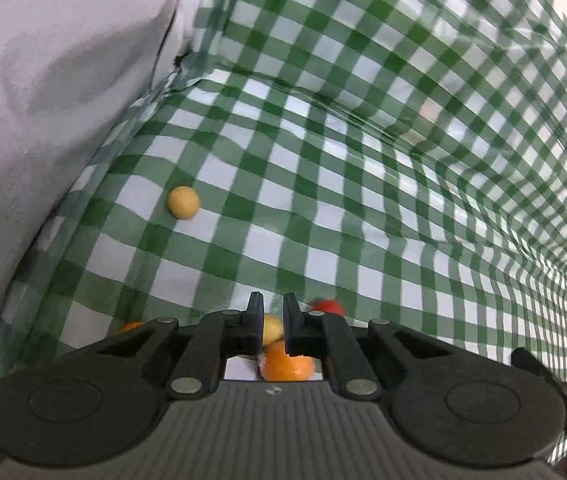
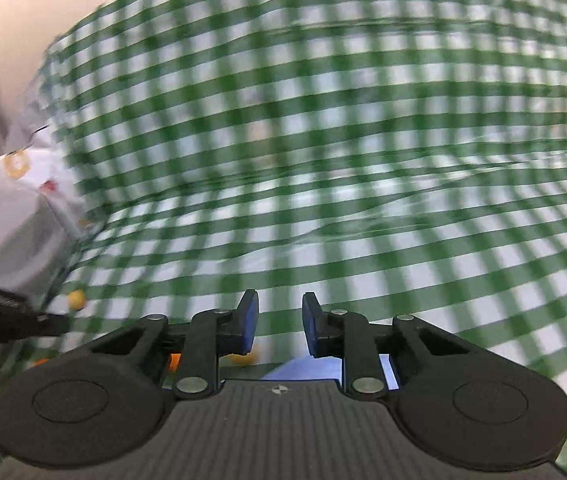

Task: Organize fruits
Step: 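Grasp a yellow fruit with the left tool while the right tool grasps another orange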

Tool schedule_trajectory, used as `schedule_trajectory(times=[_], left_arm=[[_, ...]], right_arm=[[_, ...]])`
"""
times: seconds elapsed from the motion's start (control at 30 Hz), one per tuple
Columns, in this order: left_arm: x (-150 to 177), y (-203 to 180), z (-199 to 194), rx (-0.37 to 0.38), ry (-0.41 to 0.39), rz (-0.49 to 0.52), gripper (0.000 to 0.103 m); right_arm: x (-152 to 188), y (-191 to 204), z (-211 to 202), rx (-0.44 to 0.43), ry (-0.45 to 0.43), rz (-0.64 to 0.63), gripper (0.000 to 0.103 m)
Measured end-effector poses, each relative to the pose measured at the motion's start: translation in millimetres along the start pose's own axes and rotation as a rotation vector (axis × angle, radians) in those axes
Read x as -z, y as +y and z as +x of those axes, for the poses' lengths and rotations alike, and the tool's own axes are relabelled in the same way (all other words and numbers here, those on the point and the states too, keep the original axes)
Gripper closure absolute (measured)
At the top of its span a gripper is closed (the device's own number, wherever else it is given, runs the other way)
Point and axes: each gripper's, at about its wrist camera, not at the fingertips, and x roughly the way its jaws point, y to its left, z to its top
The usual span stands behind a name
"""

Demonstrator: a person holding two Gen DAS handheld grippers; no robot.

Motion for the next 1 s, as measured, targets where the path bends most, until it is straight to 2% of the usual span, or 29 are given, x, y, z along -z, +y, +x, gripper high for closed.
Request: schedule_trajectory(times=[0.13,0.23,0.27,0.3,0.43,0.57,0.67,0.77,1.0], left_arm=[[1.0,7.3,13.8,0.007,0.035,-0.040,0.094],[0.4,11.4,21.8,0.013,0.057,-0.062,0.091],[0.4,13.1,23.1,0.014,0.060,-0.067,0.089],[0.1,13.3,25.4,0.011,0.068,-0.071,0.089],[2.9,15.0,34.2,0.030,0.101,-0.093,0.075],[4.0,13.2,41.3,0.032,0.117,-0.092,0.075],[3.5,12.6,46.4,0.030,0.124,-0.096,0.075],[3.4,10.3,52.8,0.022,0.134,-0.092,0.075],[6.8,5.2,61.5,0.014,0.148,-0.075,0.074]], right_arm=[[3.4,30.3,18.8,-0.071,0.044,-0.083,0.076],[8.5,46.9,34.8,-0.068,0.091,-0.128,0.076],[9.4,50.4,38.7,-0.091,0.093,-0.124,0.074],[11.4,54.1,43.2,-0.105,0.098,-0.130,0.068],[22.8,68.2,63.5,-0.085,0.121,-0.182,0.060],[23.4,75.4,83.7,-0.077,0.129,-0.193,0.060],[27.8,75.2,96.4,-0.020,0.173,-0.209,0.060],[27.0,68.6,100.9,-0.020,0.182,-0.170,0.060],[31.1,70.0,116.9,-0.029,0.225,-0.174,0.060]])
